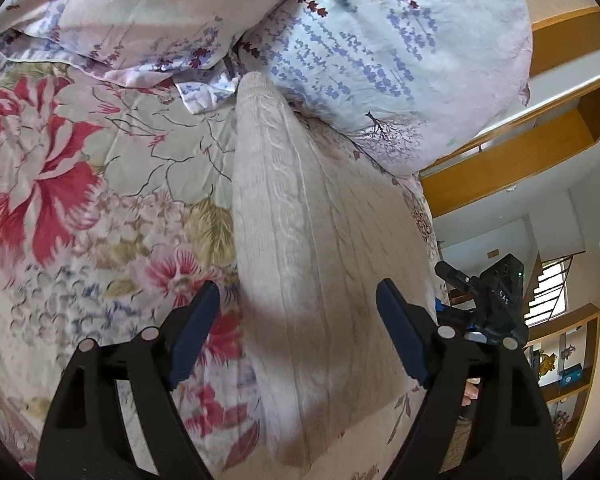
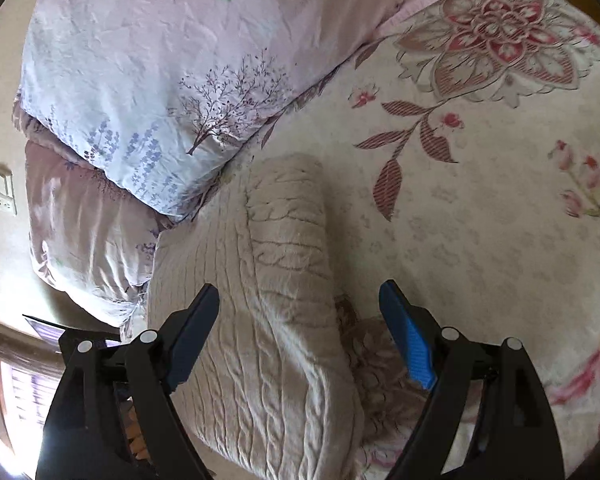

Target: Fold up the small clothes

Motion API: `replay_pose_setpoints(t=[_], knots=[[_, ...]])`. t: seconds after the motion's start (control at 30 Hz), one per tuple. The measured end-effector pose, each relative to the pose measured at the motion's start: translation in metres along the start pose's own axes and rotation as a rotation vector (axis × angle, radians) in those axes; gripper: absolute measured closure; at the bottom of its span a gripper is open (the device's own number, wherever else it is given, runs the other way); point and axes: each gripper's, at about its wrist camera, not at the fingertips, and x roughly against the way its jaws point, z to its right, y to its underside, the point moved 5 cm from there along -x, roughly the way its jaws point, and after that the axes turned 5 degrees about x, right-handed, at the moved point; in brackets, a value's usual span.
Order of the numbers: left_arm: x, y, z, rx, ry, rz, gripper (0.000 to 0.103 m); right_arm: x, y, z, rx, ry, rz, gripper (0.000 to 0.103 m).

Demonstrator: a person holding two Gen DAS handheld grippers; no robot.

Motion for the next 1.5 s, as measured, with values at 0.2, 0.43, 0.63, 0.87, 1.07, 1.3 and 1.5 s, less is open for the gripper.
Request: replay_pose_setpoints(t=[0.2, 0.43, 0.63, 0.87, 1.07, 1.3, 1.5], knots=[[-0.013, -0.006, 0.002, 0.014, 0.027, -0.009, 0.024, -0.011, -0.004, -0.004, 0.038, -0.039, -0.017, 0.019], [-0.028, -0.012, 0.008, 0.035, 0.062, -0.008, 0.033, -0.025, 0.001, -0.016, 0.083, -0.12, -0.054, 0.033], [-0.026, -0.009, 0.002, 0.072, 0.088, -0.001, 0.051, -0.03, 0.008, -0.016, 0.075, -0.167, -0.055, 0.065], [-0.002, -0.001, 0.008, 0.046, 0.138, 0.027, 0.068, -0.009, 0.016, -0.039, 0.096, -0.207, 0.008, 0.074], [0.046, 0.011, 0.007, 0.001, 0.152, 0.044, 0.068, -0.006, 0.036, -0.085, 0.177, -0.234, 0.012, 0.075], [0.135, 0.016, -0.03, -0.004, 0.099, 0.145, 0.067, -0.039, 0.06, -0.161, 0.334, -0.271, 0.013, 0.076], [0.146, 0.008, -0.109, 0.131, -0.037, 0.138, 0.061, -0.114, 0.083, -0.166, 0.368, -0.103, -0.094, 0.072]])
